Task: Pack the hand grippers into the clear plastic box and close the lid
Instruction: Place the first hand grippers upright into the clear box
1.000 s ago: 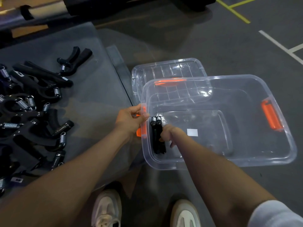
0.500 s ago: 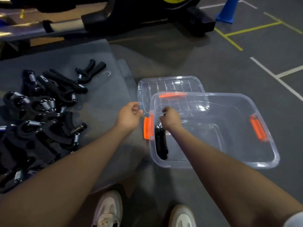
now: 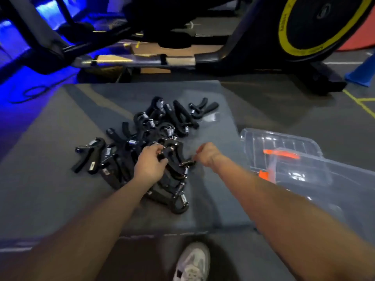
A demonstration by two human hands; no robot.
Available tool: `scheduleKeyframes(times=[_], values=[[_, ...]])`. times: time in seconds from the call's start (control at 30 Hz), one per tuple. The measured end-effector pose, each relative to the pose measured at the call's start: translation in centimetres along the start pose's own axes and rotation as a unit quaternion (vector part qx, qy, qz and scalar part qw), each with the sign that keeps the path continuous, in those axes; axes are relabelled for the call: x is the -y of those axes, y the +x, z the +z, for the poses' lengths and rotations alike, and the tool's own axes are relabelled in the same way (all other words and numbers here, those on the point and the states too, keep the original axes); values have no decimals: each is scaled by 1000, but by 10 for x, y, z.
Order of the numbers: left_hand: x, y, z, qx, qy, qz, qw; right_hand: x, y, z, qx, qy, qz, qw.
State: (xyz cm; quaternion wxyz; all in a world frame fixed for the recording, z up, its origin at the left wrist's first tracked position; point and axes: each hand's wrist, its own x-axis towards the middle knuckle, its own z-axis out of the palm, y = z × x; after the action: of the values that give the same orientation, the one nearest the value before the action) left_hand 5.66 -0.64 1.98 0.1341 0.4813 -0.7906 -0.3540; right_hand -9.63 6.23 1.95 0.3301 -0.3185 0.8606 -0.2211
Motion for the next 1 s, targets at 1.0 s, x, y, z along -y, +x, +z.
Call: scheduleKeyframes(times=[1.0], values=[[54, 49, 6, -60, -154, -275, 947, 25, 23, 58, 33, -59, -17, 998]])
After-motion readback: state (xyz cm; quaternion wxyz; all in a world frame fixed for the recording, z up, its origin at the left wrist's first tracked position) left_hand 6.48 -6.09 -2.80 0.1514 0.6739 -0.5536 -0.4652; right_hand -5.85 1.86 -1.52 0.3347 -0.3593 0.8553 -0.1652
